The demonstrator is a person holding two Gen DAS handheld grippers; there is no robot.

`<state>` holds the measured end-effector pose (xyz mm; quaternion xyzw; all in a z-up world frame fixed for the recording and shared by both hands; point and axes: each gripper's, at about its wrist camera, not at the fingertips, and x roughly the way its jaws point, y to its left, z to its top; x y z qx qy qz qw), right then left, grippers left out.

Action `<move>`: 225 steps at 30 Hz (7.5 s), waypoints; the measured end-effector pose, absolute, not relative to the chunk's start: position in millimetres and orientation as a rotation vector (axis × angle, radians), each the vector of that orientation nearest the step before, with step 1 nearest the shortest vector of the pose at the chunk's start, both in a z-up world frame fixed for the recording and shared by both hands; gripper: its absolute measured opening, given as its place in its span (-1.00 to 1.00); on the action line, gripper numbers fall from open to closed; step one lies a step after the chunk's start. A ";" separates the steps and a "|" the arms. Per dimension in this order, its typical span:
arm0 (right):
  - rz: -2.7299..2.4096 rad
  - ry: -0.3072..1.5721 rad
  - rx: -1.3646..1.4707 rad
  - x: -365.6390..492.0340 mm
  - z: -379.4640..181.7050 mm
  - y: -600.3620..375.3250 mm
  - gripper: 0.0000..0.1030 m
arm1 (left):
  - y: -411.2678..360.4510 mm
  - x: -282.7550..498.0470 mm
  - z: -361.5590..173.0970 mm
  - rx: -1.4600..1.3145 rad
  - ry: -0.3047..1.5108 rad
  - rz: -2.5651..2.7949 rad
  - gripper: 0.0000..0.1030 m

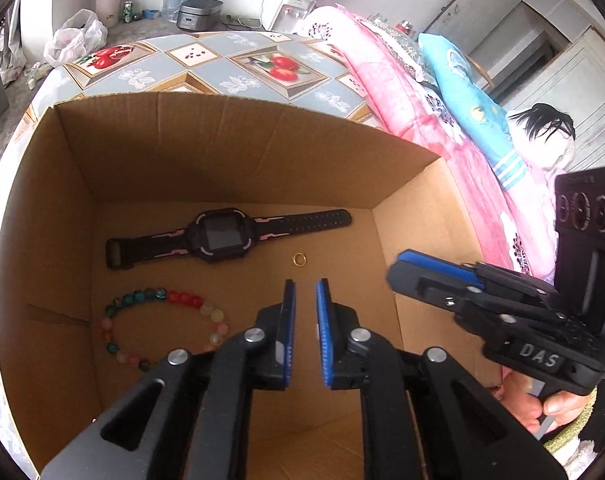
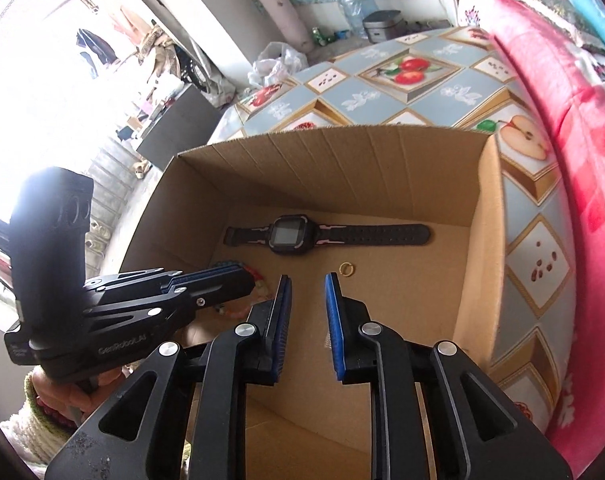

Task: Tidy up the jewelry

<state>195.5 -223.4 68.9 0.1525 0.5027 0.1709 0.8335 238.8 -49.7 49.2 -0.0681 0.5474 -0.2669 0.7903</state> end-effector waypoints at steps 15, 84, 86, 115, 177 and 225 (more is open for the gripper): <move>0.387 0.761 0.304 83.8 125.8 -241.2 -0.37 | 11.7 133.7 113.8 -0.124 0.776 -0.611 -0.62; 0.462 0.961 0.057 5.5 4.2 -132.8 -0.30 | -32.7 30.2 -22.7 0.213 0.980 -0.618 -0.70; 0.469 0.964 0.002 6.4 -0.1 -119.4 -0.30 | -25.4 32.1 -21.6 0.198 0.976 -0.598 -0.70; 0.408 0.931 -0.165 19.5 -20.1 -96.4 -0.67 | 2.7 36.0 -20.0 0.112 0.957 -0.605 -0.70; 0.630 1.052 -0.497 52.8 -20.3 -63.1 -0.50 | 15.5 34.9 -17.4 0.078 0.947 -0.603 -0.70; 0.653 1.064 -0.340 58.5 -35.5 -54.7 -0.28 | 12.2 38.1 -23.1 0.078 0.966 -0.597 -0.70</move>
